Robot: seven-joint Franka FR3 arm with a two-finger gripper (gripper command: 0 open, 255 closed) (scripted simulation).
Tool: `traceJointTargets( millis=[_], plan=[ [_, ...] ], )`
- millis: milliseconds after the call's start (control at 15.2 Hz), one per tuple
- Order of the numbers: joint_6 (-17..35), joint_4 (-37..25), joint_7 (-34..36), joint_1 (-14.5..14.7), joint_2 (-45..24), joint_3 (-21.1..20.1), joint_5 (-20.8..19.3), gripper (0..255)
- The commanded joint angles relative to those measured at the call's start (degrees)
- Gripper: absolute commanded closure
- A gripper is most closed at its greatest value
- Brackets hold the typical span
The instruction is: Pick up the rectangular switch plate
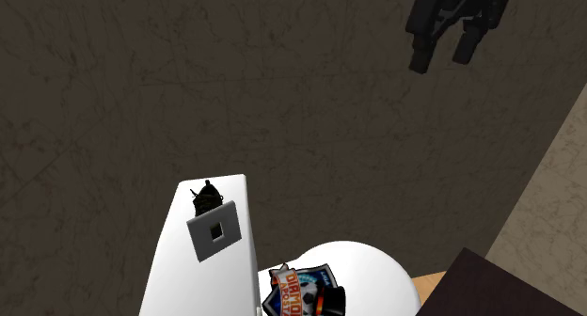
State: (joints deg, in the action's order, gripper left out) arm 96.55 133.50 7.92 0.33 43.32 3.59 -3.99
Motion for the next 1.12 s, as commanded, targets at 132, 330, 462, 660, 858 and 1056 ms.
traceJointTargets(
  millis=[132,330,462,660,858,1056],
  plan=[
    [2.7,1.9,5.6,-0.5,-1.0,-2.9,1.1,0],
    [6.8,3.8,14.1,-1.1,-3.5,-7.2,2.6,0],
    [9.6,4.5,19.7,-1.6,-5.8,-10.0,3.4,0],
    [13.6,4.5,28.3,-2.5,-10.3,-14.2,4.1,0],
    [17.4,3.4,36.9,-3.8,-15.8,-18.2,4.0,0],
    [20.7,1.2,45.9,-5.2,-22.1,-22.0,2.8,0]
  ],
)
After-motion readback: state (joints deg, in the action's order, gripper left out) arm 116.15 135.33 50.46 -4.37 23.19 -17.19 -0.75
